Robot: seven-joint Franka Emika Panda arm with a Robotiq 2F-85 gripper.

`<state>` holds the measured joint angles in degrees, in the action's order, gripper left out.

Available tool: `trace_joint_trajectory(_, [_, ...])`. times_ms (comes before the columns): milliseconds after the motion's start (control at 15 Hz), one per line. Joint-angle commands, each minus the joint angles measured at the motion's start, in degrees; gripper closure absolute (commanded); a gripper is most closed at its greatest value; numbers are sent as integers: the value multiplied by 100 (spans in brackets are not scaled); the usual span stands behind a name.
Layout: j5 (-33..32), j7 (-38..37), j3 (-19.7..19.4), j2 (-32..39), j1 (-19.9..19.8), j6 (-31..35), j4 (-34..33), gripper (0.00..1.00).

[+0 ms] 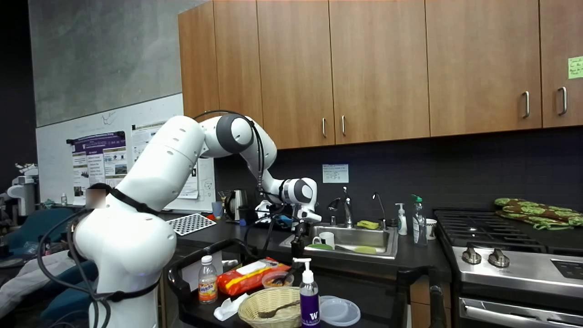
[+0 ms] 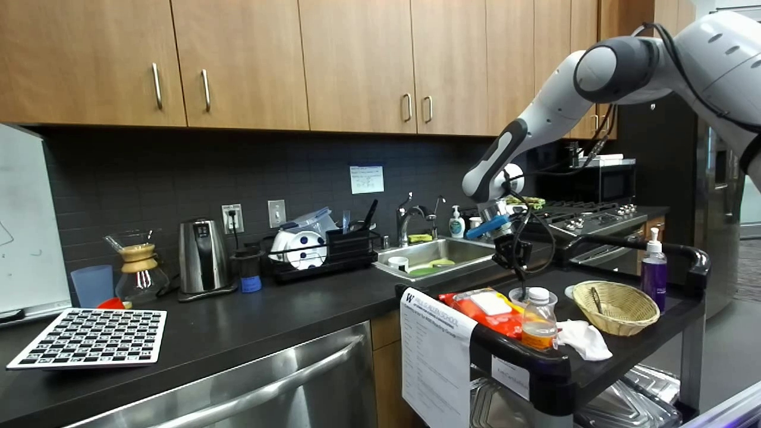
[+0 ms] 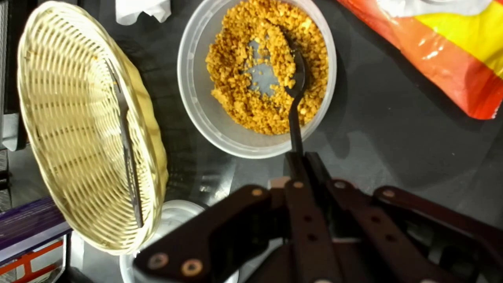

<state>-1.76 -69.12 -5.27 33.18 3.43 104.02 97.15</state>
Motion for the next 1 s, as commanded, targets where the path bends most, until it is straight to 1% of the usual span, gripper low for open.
trace_joint_trajectory(0, [89, 40, -78, -132, -87, -41, 169, 99])
trace_joint_trajectory(267, [250, 201, -58, -125, -236, 1, 63, 99])
trace_joint_trajectory(333, [371, 416, 5, -133, -307, 113, 70, 96])
trace_joint_trajectory(400, [636, 739, 105, -153, -419, 311, 111, 99])
trace_joint_trajectory(533, [968, 1272, 187, -145, -487, 561, 183, 99])
trace_joint_trajectory(667, [1170, 1641, 181, -137, -501, 594, 218, 99])
trace_joint_trajectory(933, [1035, 1594, -12, -192, -397, 434, 285, 99])
